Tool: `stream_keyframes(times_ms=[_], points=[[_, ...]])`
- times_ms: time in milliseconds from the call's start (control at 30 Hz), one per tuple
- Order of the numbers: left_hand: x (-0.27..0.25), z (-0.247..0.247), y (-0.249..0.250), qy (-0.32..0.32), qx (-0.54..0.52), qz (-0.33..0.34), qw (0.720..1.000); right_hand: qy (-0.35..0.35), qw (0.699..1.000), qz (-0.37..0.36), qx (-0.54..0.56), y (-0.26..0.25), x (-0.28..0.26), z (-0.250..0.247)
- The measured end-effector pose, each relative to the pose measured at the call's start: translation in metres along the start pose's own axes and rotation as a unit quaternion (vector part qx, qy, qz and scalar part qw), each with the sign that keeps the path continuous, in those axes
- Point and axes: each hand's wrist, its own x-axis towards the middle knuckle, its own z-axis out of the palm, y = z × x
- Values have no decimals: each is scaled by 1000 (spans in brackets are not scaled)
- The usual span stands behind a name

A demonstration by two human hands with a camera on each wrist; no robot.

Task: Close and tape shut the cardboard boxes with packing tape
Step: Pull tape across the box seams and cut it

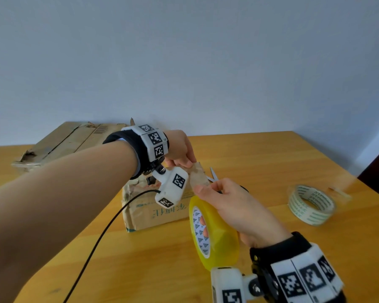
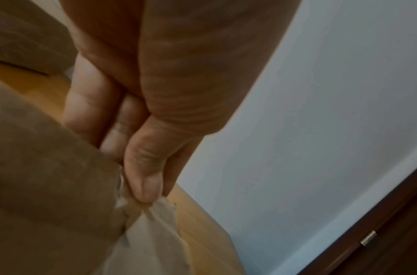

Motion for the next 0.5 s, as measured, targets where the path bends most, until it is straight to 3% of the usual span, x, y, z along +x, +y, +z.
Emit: stream_keyframes(times_ms=[300, 500], points=[[6, 5, -6, -5, -48, 2, 999, 13, 1000, 1, -5, -4, -5, 2], [-6, 5, -3, 20, 34, 26, 999, -16, 998, 35, 41, -7, -9, -1]])
